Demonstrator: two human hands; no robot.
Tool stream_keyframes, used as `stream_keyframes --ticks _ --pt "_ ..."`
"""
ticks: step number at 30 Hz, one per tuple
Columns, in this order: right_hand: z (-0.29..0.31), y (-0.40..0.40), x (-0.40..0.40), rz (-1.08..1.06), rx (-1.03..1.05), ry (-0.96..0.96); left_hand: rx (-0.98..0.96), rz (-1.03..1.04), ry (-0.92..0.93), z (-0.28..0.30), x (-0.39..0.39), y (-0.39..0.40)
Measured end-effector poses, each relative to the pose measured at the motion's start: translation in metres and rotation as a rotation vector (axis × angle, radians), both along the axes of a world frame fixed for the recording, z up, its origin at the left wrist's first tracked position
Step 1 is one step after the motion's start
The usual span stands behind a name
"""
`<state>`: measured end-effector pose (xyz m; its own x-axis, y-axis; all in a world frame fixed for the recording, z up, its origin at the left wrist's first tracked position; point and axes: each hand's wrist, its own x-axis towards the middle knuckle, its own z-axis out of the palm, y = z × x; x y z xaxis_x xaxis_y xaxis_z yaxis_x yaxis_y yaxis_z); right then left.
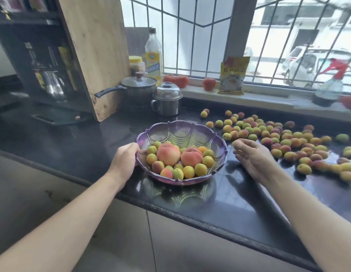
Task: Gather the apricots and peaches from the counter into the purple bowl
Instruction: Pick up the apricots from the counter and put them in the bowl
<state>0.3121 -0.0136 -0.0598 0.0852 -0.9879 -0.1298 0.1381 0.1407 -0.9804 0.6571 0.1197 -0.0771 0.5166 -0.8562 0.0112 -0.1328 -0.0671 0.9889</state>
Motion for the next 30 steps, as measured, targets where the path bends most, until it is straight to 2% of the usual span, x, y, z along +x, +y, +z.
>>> stream_keyframes --ticks 3,4,7,10,11,14,15,18,21,25,30 --pt "0.033 0.006 -0.022 -0.017 -0.046 -0.076 -0.005 -0.072 0.012 -0.001 -0.025 -0.012" --pt "0.048 0.010 -0.028 -0.010 -0.097 -0.010 -0.009 -0.103 0.006 -0.001 -0.031 -0.018" --pt "0.087 0.023 -0.036 0.048 -0.220 0.391 0.004 -0.224 0.029 0.001 -0.043 -0.039" --pt "0.106 0.023 -0.027 0.290 -0.183 0.363 -0.015 -0.312 0.144 -0.003 -0.059 -0.054" --pt "0.106 0.021 -0.020 0.348 -0.190 0.427 -0.051 -0.307 0.213 -0.004 -0.065 -0.057" --pt "0.093 0.009 0.004 0.424 -0.399 1.012 -0.122 -0.269 0.285 -0.008 -0.073 -0.061" --pt "0.087 0.005 0.011 0.442 -0.453 1.152 -0.127 -0.270 0.276 -0.009 -0.073 -0.060" --pt "0.072 -0.009 0.024 0.467 -0.555 1.363 -0.156 -0.264 0.211 -0.009 -0.070 -0.059" --pt "0.064 -0.013 0.034 0.462 -0.649 1.486 -0.168 -0.241 0.161 -0.010 -0.070 -0.060" --pt "0.055 -0.011 0.041 0.478 -0.690 1.551 -0.170 -0.222 0.175 -0.010 -0.069 -0.059" --pt "0.051 -0.011 0.044 0.455 -0.696 1.471 -0.160 -0.225 0.176 -0.013 -0.068 -0.060"
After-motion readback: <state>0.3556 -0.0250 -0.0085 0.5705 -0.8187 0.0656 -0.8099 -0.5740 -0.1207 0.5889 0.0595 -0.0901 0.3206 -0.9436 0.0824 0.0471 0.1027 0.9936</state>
